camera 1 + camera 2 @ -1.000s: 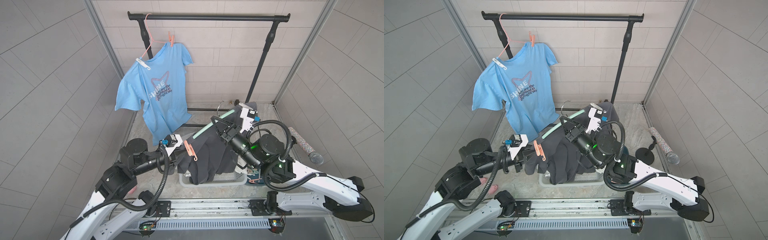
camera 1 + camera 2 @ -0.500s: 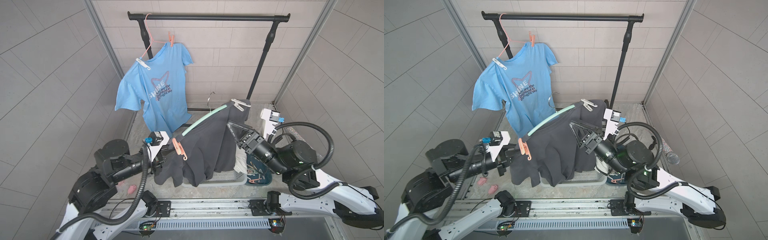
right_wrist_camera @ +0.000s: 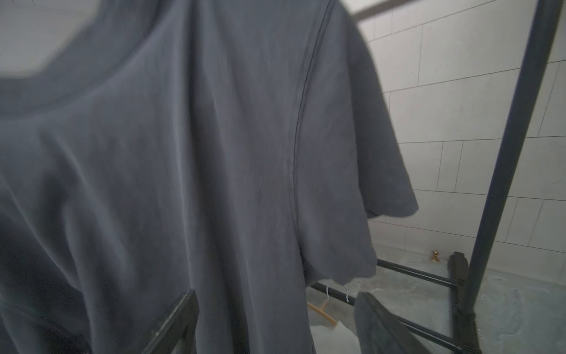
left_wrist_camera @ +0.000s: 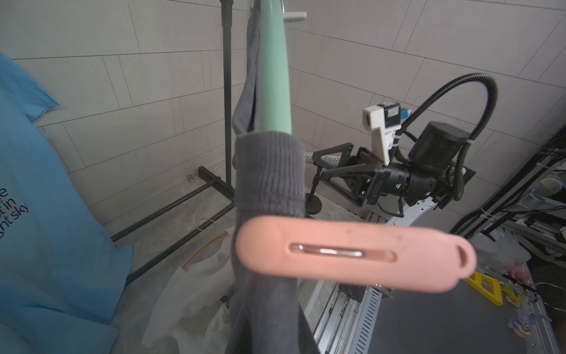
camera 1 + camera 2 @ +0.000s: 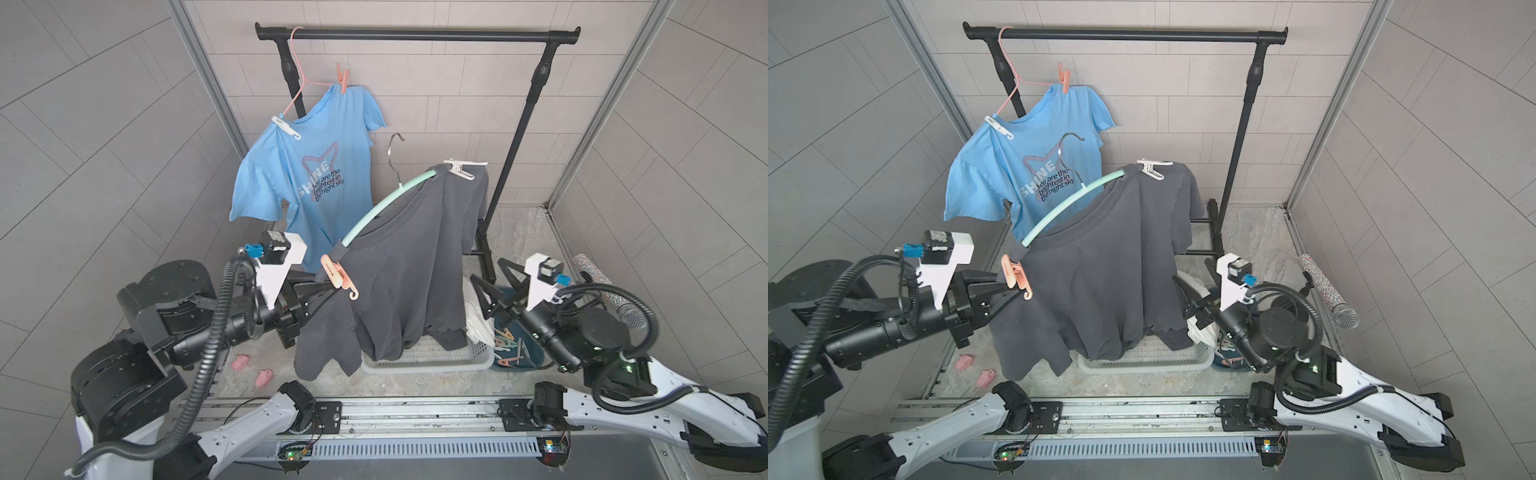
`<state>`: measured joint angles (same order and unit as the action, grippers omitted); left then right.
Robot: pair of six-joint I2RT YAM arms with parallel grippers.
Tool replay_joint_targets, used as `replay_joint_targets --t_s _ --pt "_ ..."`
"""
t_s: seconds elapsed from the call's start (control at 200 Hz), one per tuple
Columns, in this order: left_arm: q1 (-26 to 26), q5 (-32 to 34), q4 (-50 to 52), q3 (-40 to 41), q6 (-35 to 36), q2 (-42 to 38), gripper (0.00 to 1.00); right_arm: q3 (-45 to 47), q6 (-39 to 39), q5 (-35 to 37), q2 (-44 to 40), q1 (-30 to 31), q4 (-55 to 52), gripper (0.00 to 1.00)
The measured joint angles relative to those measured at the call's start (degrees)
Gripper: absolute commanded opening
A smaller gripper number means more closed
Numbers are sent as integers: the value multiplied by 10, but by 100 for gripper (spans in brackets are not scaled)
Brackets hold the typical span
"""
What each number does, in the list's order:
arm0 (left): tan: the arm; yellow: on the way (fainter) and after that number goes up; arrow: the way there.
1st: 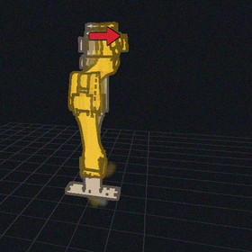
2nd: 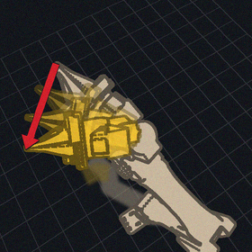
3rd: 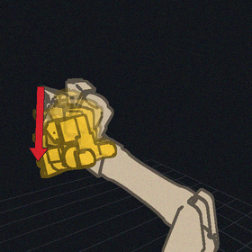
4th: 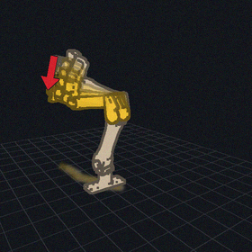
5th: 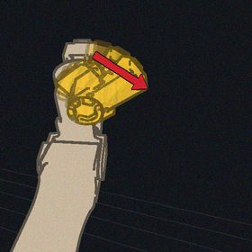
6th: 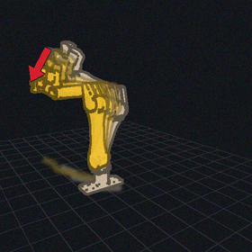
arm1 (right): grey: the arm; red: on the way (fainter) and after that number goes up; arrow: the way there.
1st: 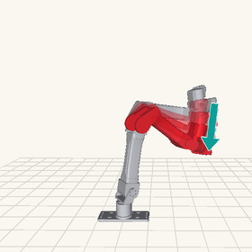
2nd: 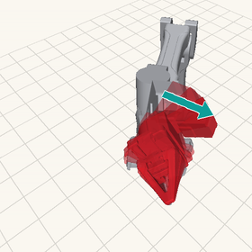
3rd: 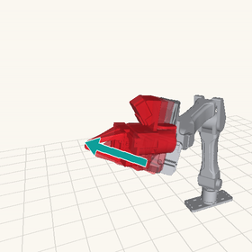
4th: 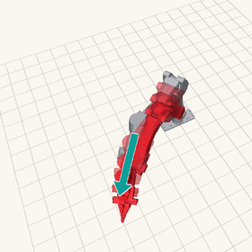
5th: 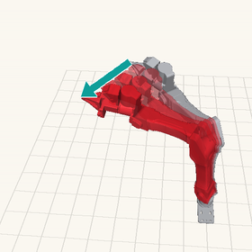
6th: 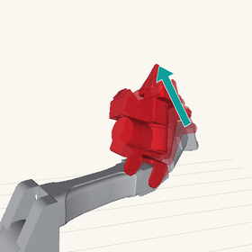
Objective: Use clothespins to secure the t-shirt on both sides of the hanger
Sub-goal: Hang the hanger on the clothesline.
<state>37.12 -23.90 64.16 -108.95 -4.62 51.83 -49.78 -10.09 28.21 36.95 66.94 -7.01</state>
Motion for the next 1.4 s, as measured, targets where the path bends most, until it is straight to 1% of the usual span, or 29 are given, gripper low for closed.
replay_joint_targets --t_s 0.14,0.25,0.38,0.43,0.45,0.49,0.515,0.575,0.59,0.62,0.64,0.655,0.675,0.826,0.946,1.016,1.201,1.276,1.401 --pt "0 -6 9 -62 -21 24 0 22 37 -68 54 -2 -4 88" --pt "0 -11 8 -99 -37 39 0 38 44 -116 107 -2 16 88" --pt "0 -19 1 -122 -58 51 0 44 52 -142 163 -2 48 88" --pt "0 -19 -2 -128 -64 54 0 44 53 -146 183 -2 67 87" --pt "0 -19 -4 -129 -66 55 0 44 54 -147 191 -2 76 85" --pt "0 -20 -5 -131 -71 57 0 44 56 -146 206 -2 94 78" --pt "0 -20 -6 -133 -75 59 0 44 57 -146 215 -2 106 71" --pt "0 -20 -7 -137 -81 62 0 43 57 -145 237 -2 136 47" --pt "0 -20 -6 -137 -82 63 0 43 63 -144 243 -2 144 37" --pt "0 -20 -6 -138 -85 64 0 42 62 -142 252 -2 158 22" --pt "0 -20 -6 -139 -87 65 0 40 61 -140 259 -2 165 14" --pt "0 -19 -5 -140 -87 66 0 38 63 -138 264 -2 169 6" --pt "0 -18 -5 -141 -89 67 0 34 63 -134 271 -2 175 0" --pt "0 -5 -9 -158 -91 76 0 1 75 -90 282 -2 190 0" --pt "0 12 -25 -170 -91 77 0 -55 108 -47 279 -15 184 0" --pt "0 19 -39 -173 -91 76 0 -101 121 -32 279 -50 175 0" --pt "0 35 -74 -173 -90 81 0 -214 127 -26 281 -182 148 0" --pt "0 42 -83 -171 -89 87 0 -257 129 -31 289 -210 139 0" --pt "0 49 -97 -169 -89 110 0 -308 131 -47 317 -234 136 0"
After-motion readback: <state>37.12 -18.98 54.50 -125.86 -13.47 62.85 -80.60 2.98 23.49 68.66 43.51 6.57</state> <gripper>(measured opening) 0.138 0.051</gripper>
